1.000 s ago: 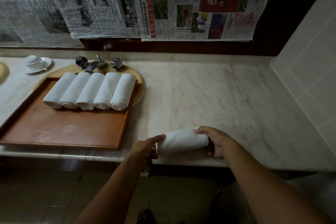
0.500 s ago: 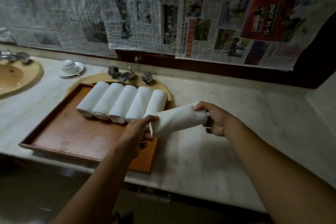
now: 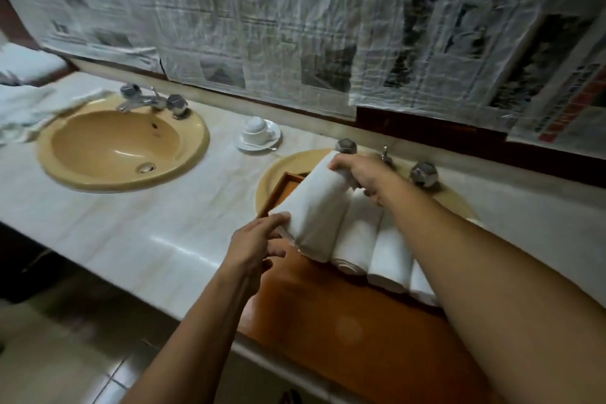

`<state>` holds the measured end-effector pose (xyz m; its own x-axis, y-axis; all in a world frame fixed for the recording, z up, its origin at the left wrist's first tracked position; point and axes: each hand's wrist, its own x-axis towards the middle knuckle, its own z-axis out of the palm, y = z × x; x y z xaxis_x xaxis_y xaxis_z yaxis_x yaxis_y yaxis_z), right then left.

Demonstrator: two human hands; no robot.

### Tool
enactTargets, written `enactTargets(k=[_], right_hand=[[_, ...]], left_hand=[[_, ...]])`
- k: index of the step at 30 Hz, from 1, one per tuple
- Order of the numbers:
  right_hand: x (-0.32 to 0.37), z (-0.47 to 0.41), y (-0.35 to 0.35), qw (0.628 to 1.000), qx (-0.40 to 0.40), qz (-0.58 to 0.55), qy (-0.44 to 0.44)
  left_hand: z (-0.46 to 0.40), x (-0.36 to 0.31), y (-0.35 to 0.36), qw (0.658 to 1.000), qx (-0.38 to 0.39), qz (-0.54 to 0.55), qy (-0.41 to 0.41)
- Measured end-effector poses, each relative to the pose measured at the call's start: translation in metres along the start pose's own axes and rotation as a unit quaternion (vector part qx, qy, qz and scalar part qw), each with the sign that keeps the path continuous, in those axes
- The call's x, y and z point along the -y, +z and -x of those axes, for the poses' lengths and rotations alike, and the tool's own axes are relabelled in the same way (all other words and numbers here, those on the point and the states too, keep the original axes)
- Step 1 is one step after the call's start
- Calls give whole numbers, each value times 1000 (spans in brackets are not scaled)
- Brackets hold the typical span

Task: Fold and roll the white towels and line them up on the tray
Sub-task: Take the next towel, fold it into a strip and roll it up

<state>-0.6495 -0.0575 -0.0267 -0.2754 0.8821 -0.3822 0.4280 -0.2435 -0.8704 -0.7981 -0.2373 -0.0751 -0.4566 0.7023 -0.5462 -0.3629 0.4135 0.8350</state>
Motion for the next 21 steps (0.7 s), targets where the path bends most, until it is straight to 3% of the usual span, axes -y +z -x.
enactTargets(k=[6, 12, 16, 21], right_hand=[[15, -63, 63, 990, 38, 139, -3], [3, -87, 83, 939, 45, 341, 10], [-4, -90, 90, 880, -9, 475, -28], [-11, -85, 93, 861, -25, 505, -57]], left_hand=[[-45, 10, -26, 999, -6, -11, -35], [-59, 30, -18, 996, -9, -64, -68], [-65, 28, -17, 984, 6, -177, -33], [-85, 11, -26, 922, 14, -384, 32]])
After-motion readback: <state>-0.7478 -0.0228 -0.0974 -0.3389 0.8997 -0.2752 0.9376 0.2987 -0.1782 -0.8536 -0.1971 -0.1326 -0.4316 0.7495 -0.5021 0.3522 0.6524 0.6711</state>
